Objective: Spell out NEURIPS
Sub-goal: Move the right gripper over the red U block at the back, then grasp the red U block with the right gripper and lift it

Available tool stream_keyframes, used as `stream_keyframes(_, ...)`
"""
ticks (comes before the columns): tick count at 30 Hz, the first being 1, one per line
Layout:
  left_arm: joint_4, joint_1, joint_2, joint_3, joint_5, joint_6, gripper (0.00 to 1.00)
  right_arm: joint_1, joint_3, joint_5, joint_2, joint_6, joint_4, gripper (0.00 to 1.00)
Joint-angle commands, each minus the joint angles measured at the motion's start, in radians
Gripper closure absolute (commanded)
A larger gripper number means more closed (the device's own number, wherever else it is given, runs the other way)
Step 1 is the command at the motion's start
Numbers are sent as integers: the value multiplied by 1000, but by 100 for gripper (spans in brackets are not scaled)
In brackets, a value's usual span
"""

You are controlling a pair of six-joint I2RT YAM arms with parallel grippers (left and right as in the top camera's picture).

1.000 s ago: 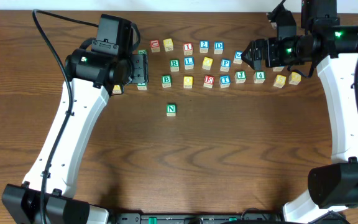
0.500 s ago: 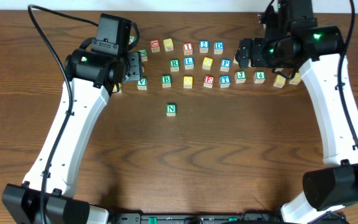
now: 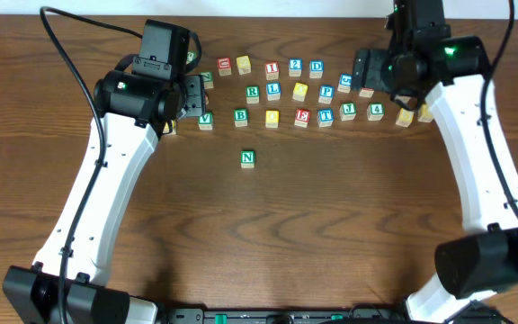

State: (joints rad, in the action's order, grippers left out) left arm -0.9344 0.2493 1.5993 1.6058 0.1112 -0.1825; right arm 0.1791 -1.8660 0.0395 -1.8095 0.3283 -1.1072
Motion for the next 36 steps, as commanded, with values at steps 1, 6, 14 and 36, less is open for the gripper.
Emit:
stream_keyframes(1,0,-4,16,-1,13,6,35,-7,-16,48,-93,43,44,12)
stream_keyframes(6,1,-4,17,-1,13,6,35,-26,-108,34,-211,23,66,15)
stream_keyframes(14,1,-4,17,-1,13,6,35,-39,-511,37,-489,-19,-101,17)
stream_keyframes(36,0,-4,17,-1,13,6,35,-72,-558,141,-714,61,-80,44)
